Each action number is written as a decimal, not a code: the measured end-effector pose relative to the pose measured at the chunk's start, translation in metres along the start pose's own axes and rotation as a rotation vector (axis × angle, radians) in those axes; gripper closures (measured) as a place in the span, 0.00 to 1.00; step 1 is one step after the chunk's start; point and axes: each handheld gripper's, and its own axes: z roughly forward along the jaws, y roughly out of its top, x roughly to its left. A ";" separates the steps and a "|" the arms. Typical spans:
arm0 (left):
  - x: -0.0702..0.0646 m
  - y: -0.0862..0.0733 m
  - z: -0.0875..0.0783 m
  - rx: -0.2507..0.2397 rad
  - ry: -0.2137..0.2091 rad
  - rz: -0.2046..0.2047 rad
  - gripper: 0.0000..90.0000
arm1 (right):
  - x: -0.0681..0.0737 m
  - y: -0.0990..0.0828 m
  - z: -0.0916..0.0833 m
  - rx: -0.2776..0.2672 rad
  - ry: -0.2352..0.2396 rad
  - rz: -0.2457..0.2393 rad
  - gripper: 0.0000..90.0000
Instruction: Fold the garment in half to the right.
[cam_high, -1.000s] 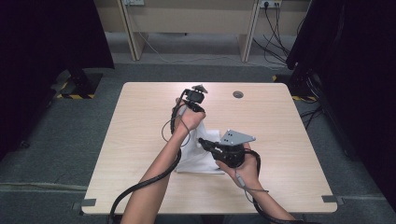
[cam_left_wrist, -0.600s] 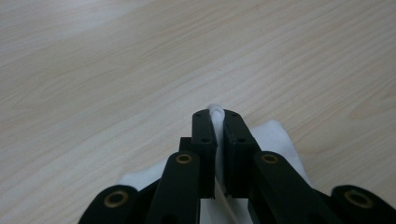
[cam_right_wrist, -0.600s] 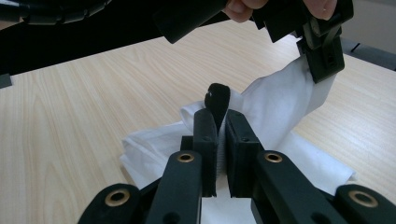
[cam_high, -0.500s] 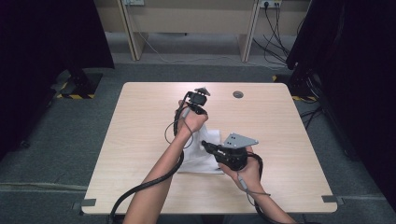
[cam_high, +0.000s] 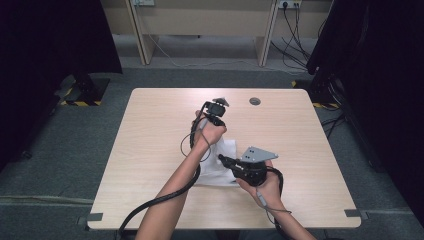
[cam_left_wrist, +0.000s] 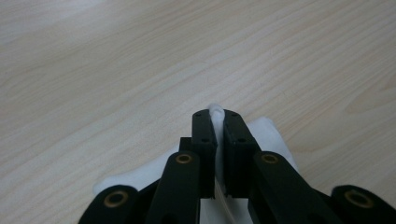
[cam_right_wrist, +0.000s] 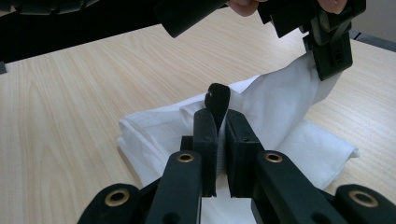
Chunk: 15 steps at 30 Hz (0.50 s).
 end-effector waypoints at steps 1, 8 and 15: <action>-0.001 0.000 0.001 0.004 -0.001 0.002 0.94 | 0.000 -0.001 0.000 0.002 0.000 0.000 0.94; -0.006 -0.001 0.008 0.010 -0.003 0.008 0.94 | 0.001 -0.006 0.002 0.014 0.003 0.001 0.94; -0.007 -0.002 0.012 0.011 -0.005 0.009 0.94 | -0.001 -0.009 0.001 0.019 0.001 0.004 0.94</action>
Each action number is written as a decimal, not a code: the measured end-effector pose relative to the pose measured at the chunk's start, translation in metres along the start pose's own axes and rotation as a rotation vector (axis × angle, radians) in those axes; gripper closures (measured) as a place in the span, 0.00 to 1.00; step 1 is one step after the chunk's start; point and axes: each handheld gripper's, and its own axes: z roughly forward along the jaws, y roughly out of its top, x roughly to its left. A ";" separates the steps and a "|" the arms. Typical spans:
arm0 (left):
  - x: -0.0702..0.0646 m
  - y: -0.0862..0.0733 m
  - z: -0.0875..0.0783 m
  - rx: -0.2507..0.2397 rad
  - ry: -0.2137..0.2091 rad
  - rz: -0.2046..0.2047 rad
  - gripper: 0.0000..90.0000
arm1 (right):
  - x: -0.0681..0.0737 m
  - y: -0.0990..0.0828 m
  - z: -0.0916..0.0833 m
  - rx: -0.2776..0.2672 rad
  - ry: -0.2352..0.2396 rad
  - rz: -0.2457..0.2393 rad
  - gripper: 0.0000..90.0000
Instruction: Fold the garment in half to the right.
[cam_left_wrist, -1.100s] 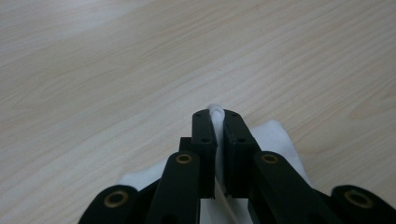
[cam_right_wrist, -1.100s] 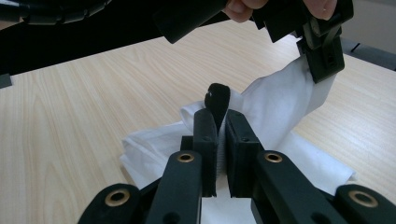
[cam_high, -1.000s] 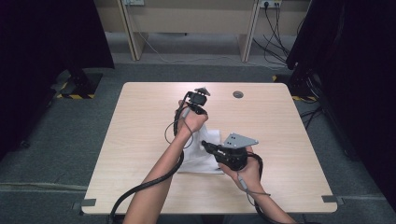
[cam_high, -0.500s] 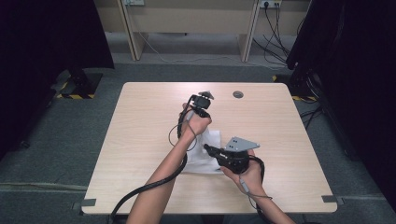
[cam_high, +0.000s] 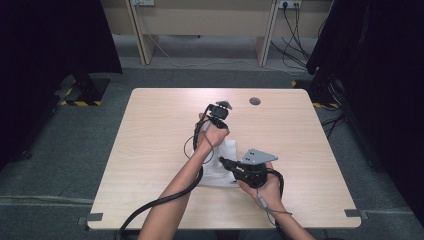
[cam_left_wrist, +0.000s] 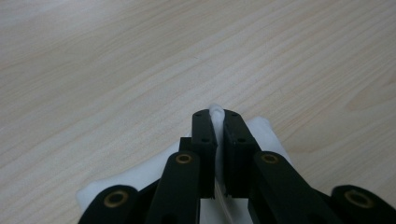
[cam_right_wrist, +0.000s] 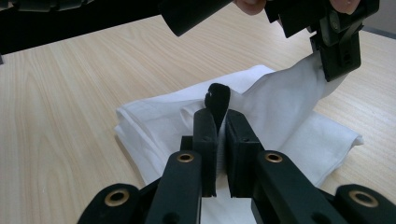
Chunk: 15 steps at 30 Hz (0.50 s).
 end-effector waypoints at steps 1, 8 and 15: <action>0.000 0.000 0.001 0.000 -0.001 0.001 0.94 | 0.000 0.000 0.000 0.001 0.000 0.000 0.94; -0.002 -0.001 0.006 -0.005 -0.011 -0.001 0.94 | -0.005 -0.008 -0.001 0.012 -0.009 0.012 0.94; -0.004 -0.001 0.010 -0.004 -0.014 -0.005 0.94 | -0.009 -0.011 -0.002 0.027 -0.014 0.008 0.94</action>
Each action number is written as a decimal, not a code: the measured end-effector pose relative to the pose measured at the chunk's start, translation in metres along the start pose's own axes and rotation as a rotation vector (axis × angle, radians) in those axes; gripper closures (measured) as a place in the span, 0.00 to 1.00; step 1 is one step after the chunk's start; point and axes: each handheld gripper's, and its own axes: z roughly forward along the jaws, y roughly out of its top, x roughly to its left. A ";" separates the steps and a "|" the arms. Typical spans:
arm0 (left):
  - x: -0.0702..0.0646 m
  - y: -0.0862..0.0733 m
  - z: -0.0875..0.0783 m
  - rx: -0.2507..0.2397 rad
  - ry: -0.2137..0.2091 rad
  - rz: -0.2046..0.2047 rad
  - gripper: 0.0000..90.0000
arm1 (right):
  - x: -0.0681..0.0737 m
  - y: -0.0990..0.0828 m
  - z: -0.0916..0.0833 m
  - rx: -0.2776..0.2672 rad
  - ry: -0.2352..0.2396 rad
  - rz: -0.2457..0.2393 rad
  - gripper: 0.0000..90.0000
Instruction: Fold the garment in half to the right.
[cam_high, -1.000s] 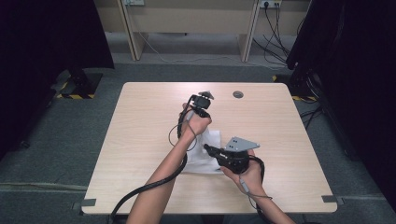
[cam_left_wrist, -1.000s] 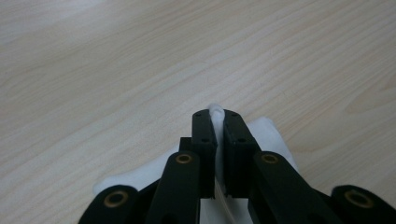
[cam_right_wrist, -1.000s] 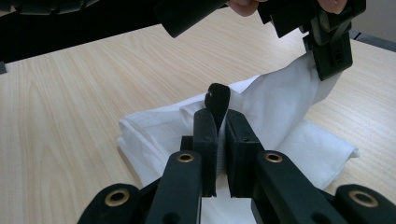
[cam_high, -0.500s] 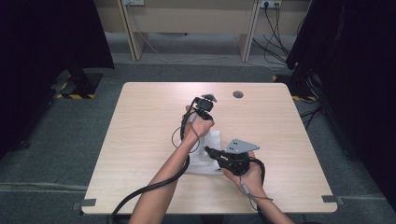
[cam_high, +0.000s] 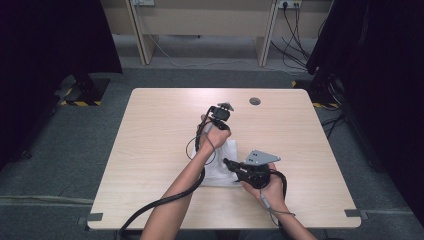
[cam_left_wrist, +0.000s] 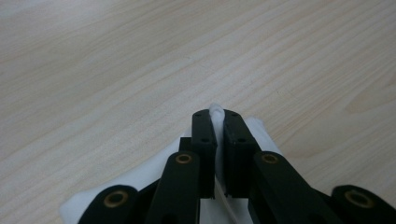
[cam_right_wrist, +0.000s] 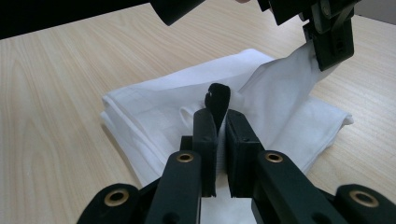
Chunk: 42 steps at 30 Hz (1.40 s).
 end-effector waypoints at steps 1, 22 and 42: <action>0.000 0.000 0.001 -0.001 0.000 -0.001 0.94 | -0.001 0.000 0.000 0.001 0.001 0.001 0.94; -0.008 0.000 0.008 -0.005 -0.021 0.004 0.89 | -0.005 -0.008 -0.003 0.024 -0.003 0.000 0.92; -0.006 0.004 -0.011 -0.089 0.006 0.007 0.66 | -0.008 -0.002 -0.010 0.004 -0.055 -0.007 0.66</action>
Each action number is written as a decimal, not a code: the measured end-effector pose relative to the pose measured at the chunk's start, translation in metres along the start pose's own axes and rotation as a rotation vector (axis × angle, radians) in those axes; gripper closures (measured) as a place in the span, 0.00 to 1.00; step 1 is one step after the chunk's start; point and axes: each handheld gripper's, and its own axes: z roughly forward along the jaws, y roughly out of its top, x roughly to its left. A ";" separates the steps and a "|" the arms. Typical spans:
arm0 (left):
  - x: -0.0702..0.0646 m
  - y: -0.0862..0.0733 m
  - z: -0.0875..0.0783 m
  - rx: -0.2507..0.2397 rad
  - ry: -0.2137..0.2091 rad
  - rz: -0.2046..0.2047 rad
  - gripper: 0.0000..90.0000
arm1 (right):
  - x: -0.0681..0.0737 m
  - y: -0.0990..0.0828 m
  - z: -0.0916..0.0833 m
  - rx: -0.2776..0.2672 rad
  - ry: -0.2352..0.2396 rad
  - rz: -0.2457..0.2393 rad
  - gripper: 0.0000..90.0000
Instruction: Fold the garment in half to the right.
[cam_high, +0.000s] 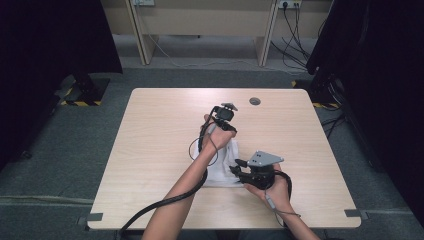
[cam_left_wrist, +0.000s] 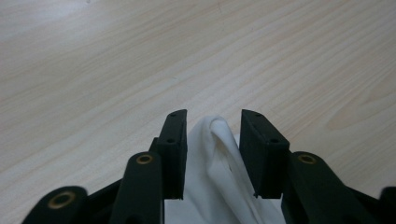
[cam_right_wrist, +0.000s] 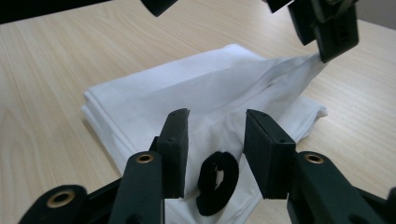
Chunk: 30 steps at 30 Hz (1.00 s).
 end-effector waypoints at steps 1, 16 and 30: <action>0.000 0.000 0.000 0.000 0.000 0.000 0.65 | 0.000 0.000 0.000 0.000 0.000 0.000 0.66; 0.007 -0.003 -0.001 0.023 0.033 0.014 0.65 | 0.015 0.010 0.002 -0.003 0.033 -0.067 0.74; 0.005 -0.012 0.015 0.070 0.030 0.026 0.65 | 0.012 -0.002 0.015 0.109 0.058 -0.059 0.74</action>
